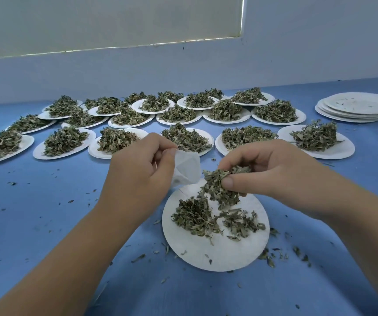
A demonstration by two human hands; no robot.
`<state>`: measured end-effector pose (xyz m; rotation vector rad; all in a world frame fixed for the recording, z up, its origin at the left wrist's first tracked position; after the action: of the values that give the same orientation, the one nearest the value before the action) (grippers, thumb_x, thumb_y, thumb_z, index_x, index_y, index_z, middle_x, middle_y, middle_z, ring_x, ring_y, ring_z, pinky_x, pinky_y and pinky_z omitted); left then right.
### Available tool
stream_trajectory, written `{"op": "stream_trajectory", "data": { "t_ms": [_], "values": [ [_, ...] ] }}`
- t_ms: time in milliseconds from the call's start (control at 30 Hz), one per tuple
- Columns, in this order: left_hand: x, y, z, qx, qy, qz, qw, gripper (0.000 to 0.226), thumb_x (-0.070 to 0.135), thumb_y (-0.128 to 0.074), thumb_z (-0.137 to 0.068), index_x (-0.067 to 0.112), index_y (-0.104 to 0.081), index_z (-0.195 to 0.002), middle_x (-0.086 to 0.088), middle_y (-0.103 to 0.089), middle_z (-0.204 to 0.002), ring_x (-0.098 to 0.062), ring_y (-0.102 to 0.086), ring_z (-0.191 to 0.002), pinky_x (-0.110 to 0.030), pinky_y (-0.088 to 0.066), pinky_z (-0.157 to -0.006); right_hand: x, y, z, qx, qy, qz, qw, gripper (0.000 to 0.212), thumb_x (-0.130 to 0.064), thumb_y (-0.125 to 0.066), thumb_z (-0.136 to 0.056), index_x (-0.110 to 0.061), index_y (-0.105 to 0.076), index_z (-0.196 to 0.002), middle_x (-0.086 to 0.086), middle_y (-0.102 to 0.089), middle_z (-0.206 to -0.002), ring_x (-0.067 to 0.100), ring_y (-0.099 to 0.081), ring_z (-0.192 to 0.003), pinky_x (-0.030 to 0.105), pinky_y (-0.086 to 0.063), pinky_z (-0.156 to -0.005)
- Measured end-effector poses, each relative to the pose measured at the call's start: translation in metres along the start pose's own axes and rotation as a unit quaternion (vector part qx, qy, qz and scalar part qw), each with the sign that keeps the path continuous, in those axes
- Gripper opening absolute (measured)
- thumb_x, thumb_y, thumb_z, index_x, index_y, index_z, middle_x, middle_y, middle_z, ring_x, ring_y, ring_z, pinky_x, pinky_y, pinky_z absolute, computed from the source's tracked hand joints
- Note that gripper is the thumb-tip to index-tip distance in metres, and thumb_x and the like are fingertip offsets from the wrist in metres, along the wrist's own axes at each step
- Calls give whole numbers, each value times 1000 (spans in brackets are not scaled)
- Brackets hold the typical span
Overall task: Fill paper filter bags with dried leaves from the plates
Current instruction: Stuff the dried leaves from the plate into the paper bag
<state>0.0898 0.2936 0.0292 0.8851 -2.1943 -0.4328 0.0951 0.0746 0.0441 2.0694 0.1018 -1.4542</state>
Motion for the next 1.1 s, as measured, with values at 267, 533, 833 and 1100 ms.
{"op": "stream_trajectory", "data": {
  "t_ms": [267, 533, 833, 1100],
  "values": [
    [8, -6, 6, -42, -12, 5, 999, 11, 20, -55, -89, 21, -65, -86, 5, -48, -56, -12, -46, -54, -19, -33, -47, -1, -6, -2, 19, -9, -32, 999, 22, -35, -73, -68, -26, -73, -88, 8, -71, -85, 20, -65, -75, 37, -57, -81],
    [19, -9, 12, -81, -20, 31, 996, 12, 24, -53, -90, 20, -64, -86, 2, -48, -60, -11, -41, -48, -16, -28, -45, -1, -19, -4, 114, -1, 60, 992, 7, -27, -77, -76, -28, -70, -78, -3, -69, -73, 29, -63, -70, 46, -55, -69],
    [23, -13, 14, -92, 30, 80, 992, 16, 11, -62, -91, 23, -65, -80, -3, -49, -54, -13, -40, -46, -12, -29, -45, -6, -32, 0, 176, 64, 241, 952, 13, -21, -75, -74, -31, -67, -77, -16, -61, -72, 2, -56, -72, 12, -42, -63],
    [25, -15, 14, -81, 81, 113, 987, 18, 12, -62, -90, 25, -67, -79, 1, -52, -54, -2, -43, -46, -9, -32, -46, -5, -41, 1, 183, 67, 275, 942, 17, -27, -77, -77, -30, -70, -93, -20, -57, -75, -7, -49, -68, 7, -35, -62]
  ]
}}
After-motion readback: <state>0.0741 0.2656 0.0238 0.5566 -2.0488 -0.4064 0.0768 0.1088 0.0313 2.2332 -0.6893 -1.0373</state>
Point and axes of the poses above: each hand's wrist, its own z-axis away from the middle knuckle, its own y-axis out of the back of the hand, x = y × z, the point moved 1 cm from there along -z, towards the middle knuckle
